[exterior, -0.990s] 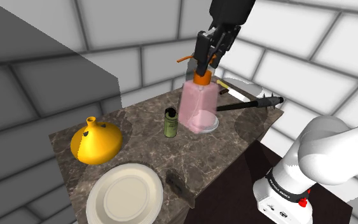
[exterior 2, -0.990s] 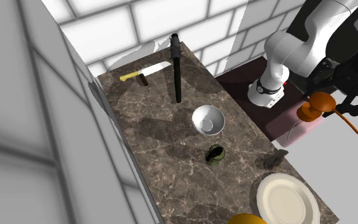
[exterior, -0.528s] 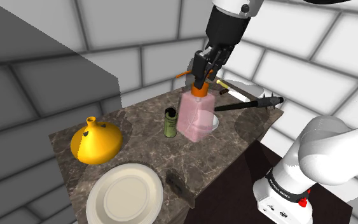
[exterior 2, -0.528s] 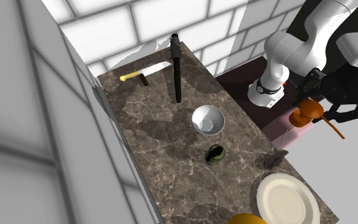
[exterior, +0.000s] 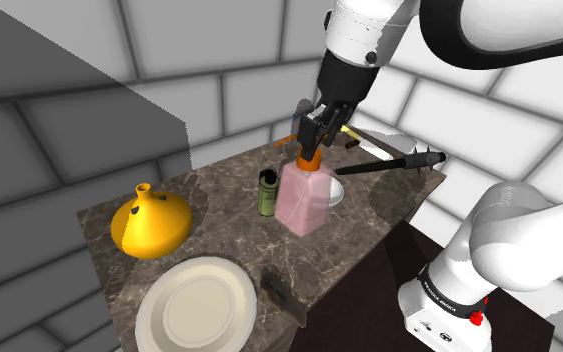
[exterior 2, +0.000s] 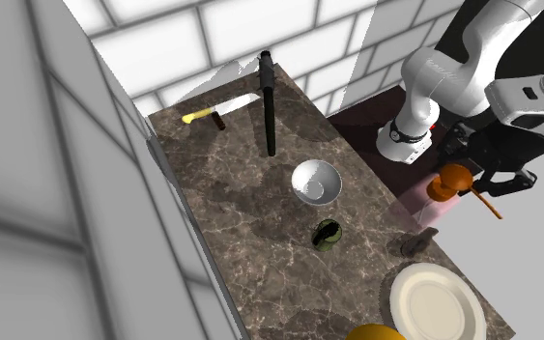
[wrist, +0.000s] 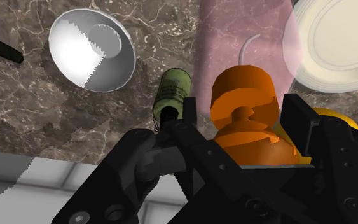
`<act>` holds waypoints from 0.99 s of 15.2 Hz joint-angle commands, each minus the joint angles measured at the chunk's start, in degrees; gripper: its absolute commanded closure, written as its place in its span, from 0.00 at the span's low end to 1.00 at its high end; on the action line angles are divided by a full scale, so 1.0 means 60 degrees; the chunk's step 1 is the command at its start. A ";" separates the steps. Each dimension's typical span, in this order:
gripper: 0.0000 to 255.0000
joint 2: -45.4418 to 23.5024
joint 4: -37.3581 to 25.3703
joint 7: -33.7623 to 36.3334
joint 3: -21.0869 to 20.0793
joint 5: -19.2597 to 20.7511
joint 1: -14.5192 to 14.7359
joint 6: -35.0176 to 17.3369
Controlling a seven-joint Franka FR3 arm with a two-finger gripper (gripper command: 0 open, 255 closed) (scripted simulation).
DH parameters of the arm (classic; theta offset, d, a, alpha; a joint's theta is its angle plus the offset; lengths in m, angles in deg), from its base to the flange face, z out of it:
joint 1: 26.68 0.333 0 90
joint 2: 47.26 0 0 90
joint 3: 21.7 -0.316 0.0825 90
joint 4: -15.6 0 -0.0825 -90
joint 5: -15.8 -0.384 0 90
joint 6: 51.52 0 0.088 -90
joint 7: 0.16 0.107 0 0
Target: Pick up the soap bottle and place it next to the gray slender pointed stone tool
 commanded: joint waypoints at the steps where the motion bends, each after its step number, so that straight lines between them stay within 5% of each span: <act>1: 1.00 0.0043 0.0284 0.0021 -0.0055 -0.0048 0.0034 -0.0247; 15: 1.00 0.0010 0.2026 0.0117 -0.0446 -0.0345 0.0189 -0.2018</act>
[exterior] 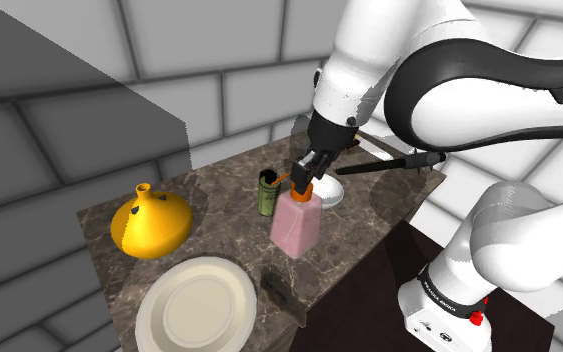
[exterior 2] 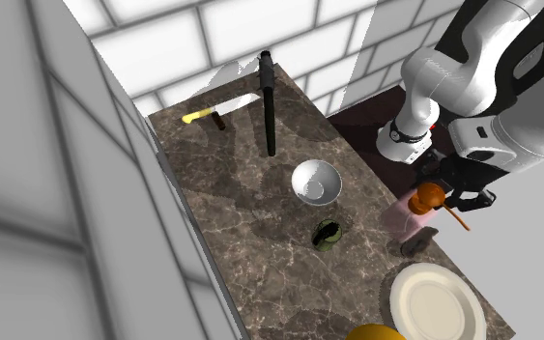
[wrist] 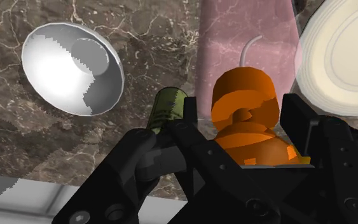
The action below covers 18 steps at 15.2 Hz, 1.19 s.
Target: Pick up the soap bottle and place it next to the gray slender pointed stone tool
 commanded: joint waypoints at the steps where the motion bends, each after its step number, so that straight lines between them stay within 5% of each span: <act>1: 1.00 -0.0040 0.0213 0.0030 -0.0074 -0.0047 0.0021 -0.0259; 14: 1.00 -0.0631 0.1564 0.0195 -0.0603 -0.0315 0.0073 -0.2191; 18: 1.00 -0.0631 0.1564 0.0196 -0.0603 -0.0315 0.0073 -0.2191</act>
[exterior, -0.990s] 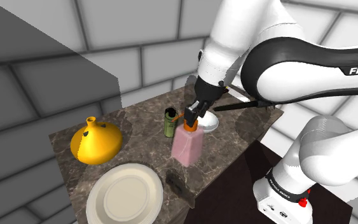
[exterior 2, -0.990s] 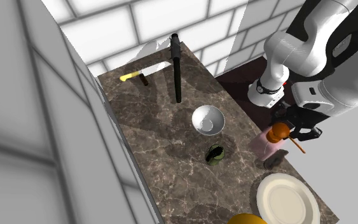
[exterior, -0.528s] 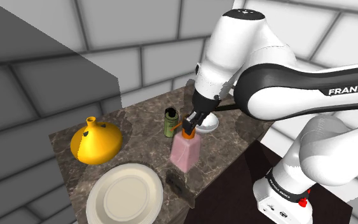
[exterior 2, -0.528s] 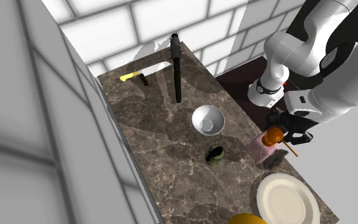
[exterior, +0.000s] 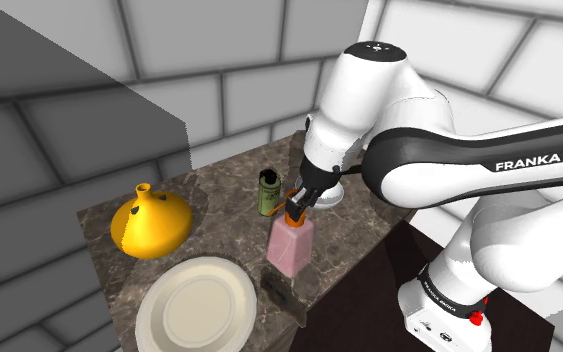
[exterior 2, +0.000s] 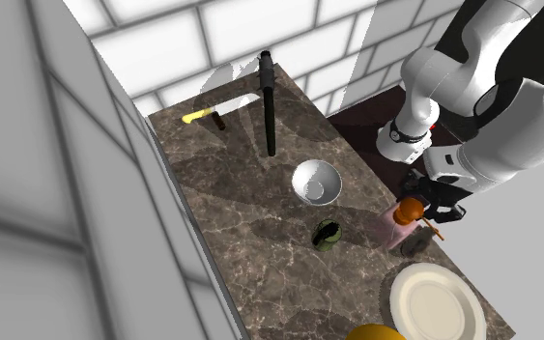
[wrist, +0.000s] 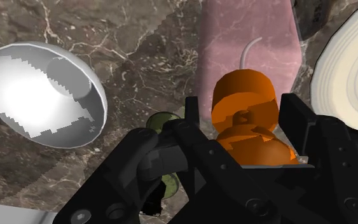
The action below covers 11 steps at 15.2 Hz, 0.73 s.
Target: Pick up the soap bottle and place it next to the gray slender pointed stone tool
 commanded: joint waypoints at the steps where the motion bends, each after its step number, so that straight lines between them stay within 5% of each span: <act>1: 1.00 -0.0008 0.0006 -0.0002 -0.0002 0.0001 -0.0003 -0.0017; 4: 1.00 -0.0008 0.0006 -0.0002 -0.0002 0.0001 -0.0003 -0.0017; 5: 0.00 -0.0009 0.0006 -0.0002 -0.0002 0.0001 -0.0004 -0.0017; 11: 0.00 0.0205 -0.0185 -0.0018 0.0097 0.0017 0.0037 0.0386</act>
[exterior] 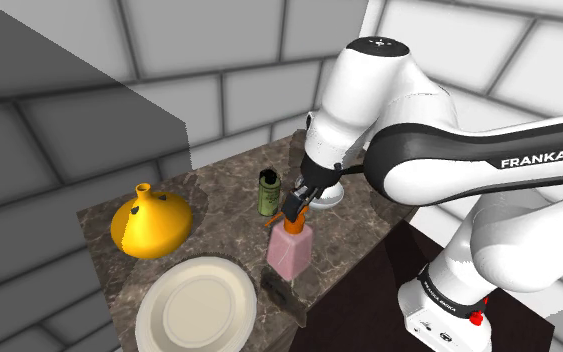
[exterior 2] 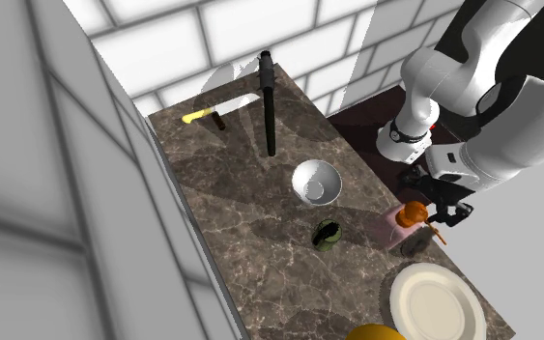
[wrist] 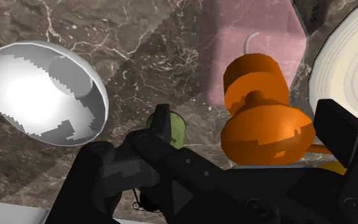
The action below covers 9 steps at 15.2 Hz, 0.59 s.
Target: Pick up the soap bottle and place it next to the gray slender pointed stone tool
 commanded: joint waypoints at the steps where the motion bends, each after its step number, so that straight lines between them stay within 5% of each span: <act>1: 0.00 0.0292 -0.0315 -0.0019 0.0143 0.0038 0.0047 0.0614; 3: 0.00 0.0578 -0.0710 -0.0030 0.0301 0.0093 0.0089 0.1293; 9: 0.00 0.0578 -0.0710 -0.0029 0.0301 0.0094 0.0089 0.1293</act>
